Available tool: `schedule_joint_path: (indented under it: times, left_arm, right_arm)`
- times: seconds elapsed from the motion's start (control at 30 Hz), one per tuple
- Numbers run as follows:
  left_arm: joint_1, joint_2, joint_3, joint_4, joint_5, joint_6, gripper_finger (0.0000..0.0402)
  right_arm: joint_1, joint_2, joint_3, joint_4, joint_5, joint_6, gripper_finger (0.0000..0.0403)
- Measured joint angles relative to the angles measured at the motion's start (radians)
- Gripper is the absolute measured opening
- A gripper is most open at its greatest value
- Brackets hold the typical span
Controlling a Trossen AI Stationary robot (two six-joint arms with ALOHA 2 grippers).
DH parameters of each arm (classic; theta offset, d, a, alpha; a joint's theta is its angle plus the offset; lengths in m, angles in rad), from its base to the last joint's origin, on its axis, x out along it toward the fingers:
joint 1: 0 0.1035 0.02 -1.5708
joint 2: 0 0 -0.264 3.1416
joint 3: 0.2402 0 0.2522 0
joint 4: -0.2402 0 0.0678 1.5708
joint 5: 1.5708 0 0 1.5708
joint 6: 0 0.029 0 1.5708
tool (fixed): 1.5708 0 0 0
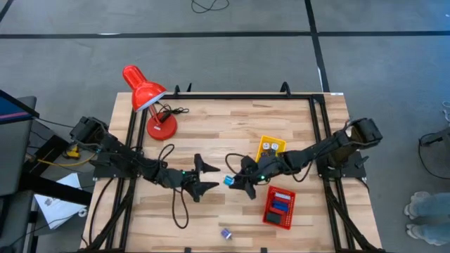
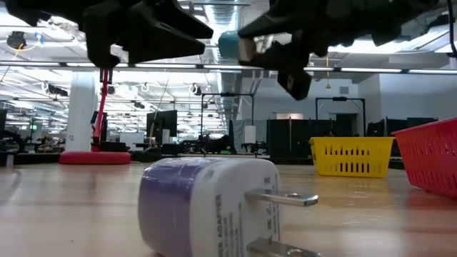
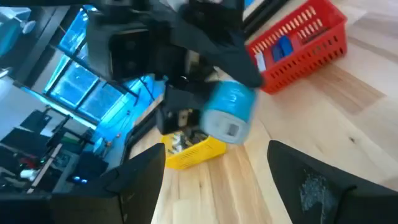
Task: Pick & Place Office items
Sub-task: Put the blue charger adapter into the yellow bin
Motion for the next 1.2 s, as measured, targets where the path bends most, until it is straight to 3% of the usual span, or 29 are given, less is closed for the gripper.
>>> schedule_joint_path:
  times: [0.17, 0.27, 0.57, 0.93, 1.2]
  left_arm:
    - [0.039, 0.000, 0.000, 0.010, 0.176, -0.003, 0.0275]
    - [0.040, 0.000, 0.000, 0.039, 0.230, -0.003, 0.0275]
    - [0.036, 0.000, 0.001, 0.053, 0.248, -0.003, 0.0256]
    - [0.031, 0.000, 0.000, 0.049, 0.275, 0.001, 0.0127]
    - [0.032, 0.001, 0.000, 0.052, 0.301, -0.008, 0.0132]
  right_arm:
    - [-0.011, 0.062, 0.039, 0.106, -0.062, -0.045, 0.0131]
    - [-0.021, 0.095, 0.059, 0.105, -0.076, -0.038, 0.0124]
    - [-0.040, 0.164, 0.153, 0.123, -0.162, -0.037, 0.0130]
    - [-0.045, 0.161, 0.163, 0.096, -0.182, -0.039, 0.0128]
    - [-0.045, 0.161, 0.163, 0.096, -0.179, -0.072, 0.0136]
